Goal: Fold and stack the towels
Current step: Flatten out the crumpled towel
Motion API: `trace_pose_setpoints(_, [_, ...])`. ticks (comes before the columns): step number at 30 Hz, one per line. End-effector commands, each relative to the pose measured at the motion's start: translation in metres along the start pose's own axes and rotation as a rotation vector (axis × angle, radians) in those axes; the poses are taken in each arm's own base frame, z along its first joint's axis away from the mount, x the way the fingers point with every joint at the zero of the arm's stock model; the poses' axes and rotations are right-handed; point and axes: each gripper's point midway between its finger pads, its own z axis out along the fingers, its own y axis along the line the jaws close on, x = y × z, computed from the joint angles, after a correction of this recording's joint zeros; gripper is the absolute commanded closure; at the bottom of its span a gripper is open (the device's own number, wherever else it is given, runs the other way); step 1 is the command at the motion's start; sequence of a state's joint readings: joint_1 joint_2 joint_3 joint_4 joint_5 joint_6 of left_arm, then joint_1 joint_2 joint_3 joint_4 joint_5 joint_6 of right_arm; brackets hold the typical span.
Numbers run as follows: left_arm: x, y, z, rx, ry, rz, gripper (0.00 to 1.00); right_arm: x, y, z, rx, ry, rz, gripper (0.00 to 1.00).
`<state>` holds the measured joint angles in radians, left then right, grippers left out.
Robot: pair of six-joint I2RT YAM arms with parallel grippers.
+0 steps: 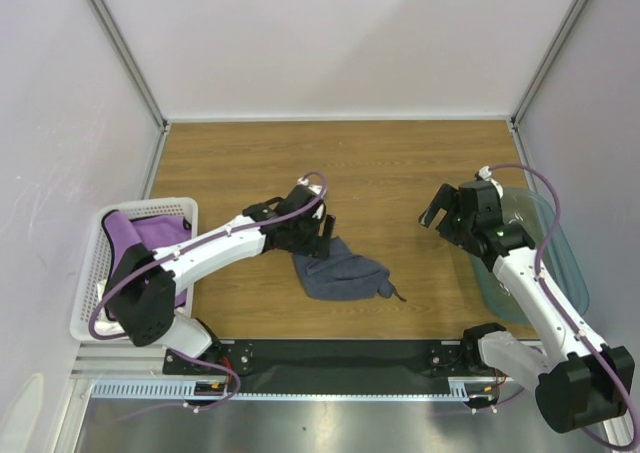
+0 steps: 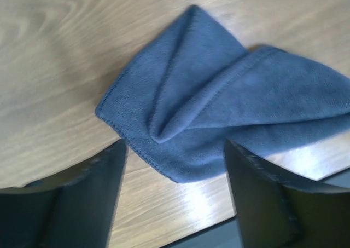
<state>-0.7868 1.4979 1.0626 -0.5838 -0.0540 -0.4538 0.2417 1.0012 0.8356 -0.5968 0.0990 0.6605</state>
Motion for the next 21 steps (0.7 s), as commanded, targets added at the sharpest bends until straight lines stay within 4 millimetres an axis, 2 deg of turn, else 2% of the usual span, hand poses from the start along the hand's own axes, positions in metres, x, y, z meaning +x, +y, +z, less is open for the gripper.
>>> trace_pose_setpoints(1, [-0.006,0.003,0.003,0.001,-0.068,-0.178,0.26,0.011,0.01,0.003,-0.029,0.033,0.005,0.0])
trace_pose_setpoints(4, [0.007,0.002,0.012,0.023,-0.043,-0.254,0.32,0.013,0.01,0.002,-0.016,0.032,-0.006,0.0])
trace_pose_setpoints(5, [0.004,-0.003,0.013,0.051,-0.056,-0.277,0.34,0.013,0.009,0.002,-0.011,0.029,-0.006,0.0])
trace_pose_setpoints(11, [0.022,0.01,0.02,-0.011,-0.031,-0.347,0.35,0.014,0.006,-0.004,-0.003,0.029,-0.015,0.0])
trace_pose_setpoints(16, [0.025,0.002,0.024,0.046,-0.046,-0.397,0.36,0.017,0.007,-0.004,-0.007,0.04,-0.023,0.0])
trace_pose_setpoints(21, [0.032,0.01,0.034,0.002,-0.028,-0.413,0.41,0.016,0.008,-0.009,-0.013,0.032,-0.029,0.0])
